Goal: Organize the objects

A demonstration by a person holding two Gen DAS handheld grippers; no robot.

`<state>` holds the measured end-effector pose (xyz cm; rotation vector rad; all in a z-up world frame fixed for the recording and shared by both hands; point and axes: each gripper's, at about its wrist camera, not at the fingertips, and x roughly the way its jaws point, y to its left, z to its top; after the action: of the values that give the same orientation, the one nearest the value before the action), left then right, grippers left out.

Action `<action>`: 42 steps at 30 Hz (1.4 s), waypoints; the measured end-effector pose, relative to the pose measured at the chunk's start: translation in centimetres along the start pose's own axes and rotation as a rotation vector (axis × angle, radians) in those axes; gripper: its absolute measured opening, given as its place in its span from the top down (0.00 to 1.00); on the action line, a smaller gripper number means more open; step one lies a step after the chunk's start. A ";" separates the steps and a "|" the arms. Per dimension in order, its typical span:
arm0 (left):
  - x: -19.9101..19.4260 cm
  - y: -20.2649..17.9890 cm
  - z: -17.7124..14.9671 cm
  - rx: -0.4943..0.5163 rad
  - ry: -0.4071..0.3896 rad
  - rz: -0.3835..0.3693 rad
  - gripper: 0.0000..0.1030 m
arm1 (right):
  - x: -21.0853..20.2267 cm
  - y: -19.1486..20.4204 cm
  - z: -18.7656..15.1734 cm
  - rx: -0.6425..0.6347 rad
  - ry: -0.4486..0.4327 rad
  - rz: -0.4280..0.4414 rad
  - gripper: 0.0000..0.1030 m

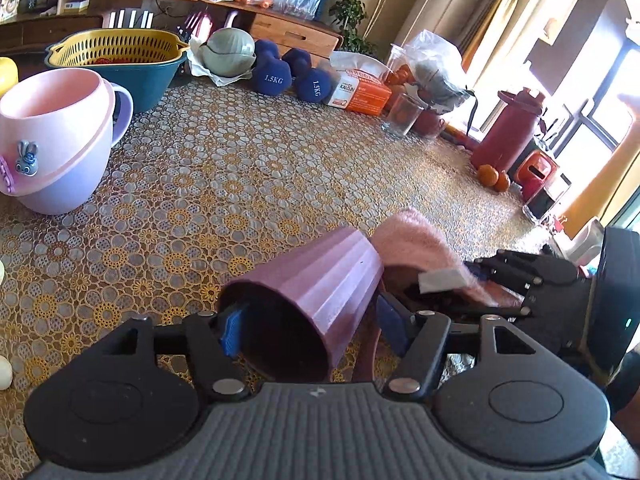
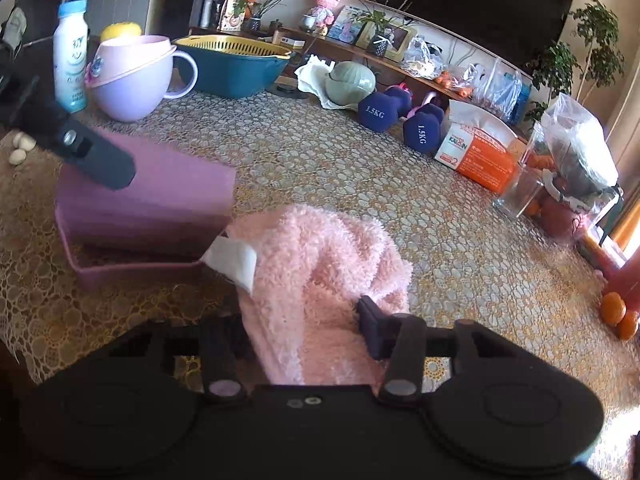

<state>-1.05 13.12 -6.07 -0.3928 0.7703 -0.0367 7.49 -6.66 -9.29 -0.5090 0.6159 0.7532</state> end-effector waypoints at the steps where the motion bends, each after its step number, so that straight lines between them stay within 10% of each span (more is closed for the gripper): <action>1: 0.1 -0.3 -0.4 0.020 0.000 0.007 0.33 | -0.2 -0.5 0.2 0.034 -0.006 0.011 0.69; 8: 0.5 -1.5 -1.4 0.104 0.004 0.029 0.35 | -3.9 -2.4 2.6 0.212 -0.108 0.146 0.79; 17: 0.6 -2.6 -2.0 0.146 0.023 -0.032 0.63 | -5.4 1.9 5.0 0.180 -0.119 0.433 0.79; 42: 0.7 -2.9 -2.9 0.162 0.056 -0.067 0.70 | -1.4 -2.5 4.1 0.306 -0.081 0.164 0.79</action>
<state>-2.23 9.37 -7.41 -0.2646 0.8030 -0.1728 9.96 -6.33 -4.90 -0.1470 0.6888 0.8122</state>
